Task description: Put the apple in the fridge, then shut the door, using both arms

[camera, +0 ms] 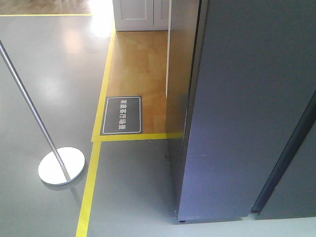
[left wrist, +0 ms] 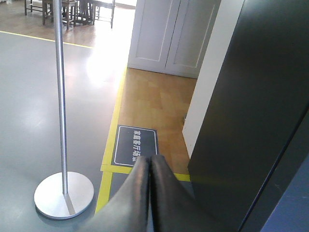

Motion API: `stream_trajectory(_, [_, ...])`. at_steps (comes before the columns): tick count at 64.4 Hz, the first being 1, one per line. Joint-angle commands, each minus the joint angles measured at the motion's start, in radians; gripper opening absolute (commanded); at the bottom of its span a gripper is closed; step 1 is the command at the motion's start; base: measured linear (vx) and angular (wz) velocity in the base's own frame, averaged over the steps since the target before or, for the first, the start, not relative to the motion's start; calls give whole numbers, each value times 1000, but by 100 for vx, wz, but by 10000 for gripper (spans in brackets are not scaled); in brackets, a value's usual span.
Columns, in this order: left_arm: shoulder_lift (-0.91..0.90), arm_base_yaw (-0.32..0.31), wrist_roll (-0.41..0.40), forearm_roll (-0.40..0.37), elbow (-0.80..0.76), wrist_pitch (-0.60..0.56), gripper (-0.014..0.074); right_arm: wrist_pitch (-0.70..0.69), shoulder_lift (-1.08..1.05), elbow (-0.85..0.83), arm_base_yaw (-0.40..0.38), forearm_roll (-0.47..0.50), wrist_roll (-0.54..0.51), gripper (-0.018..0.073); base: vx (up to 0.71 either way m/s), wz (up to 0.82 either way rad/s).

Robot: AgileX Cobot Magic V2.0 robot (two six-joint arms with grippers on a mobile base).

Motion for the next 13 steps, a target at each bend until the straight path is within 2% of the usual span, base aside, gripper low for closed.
stream_trajectory(1, [-15,0,-9,0,-17,-68,-6,-81,-11,-4,1,-8,-4,-3,0,0])
stream_trajectory(13, [-15,0,-9,0,-17,-68,-6,-79,-11,-4,1,-8,-4,-3,0,0])
